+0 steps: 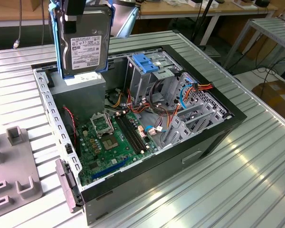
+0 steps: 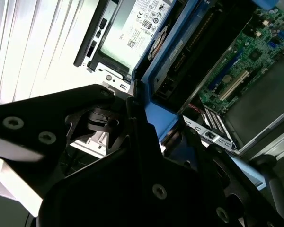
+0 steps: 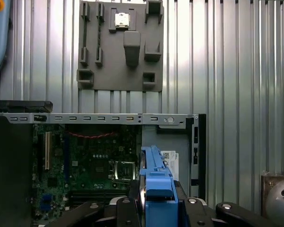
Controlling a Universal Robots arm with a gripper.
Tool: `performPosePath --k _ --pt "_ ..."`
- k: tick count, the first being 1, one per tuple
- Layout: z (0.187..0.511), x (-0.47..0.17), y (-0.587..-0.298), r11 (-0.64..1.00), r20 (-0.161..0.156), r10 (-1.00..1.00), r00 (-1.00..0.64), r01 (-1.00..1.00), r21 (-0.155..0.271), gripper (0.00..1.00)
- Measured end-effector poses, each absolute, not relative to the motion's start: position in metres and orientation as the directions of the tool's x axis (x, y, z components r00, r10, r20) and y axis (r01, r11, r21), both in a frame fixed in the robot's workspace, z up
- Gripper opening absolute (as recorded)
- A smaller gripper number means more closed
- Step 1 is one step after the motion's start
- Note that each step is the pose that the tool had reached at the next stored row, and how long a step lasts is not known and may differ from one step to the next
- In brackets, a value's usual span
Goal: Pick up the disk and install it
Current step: 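Pick up the disk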
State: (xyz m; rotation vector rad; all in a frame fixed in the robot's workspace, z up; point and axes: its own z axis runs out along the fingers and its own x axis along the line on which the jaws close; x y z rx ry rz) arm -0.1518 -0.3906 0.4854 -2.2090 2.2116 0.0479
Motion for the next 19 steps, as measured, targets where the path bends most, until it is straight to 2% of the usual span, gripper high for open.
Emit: performPosePath --k 19 --pt "0.475 -0.126 -0.408 0.002 -0.032 -0.999 -0.002 -1.0 0.002 0.37"
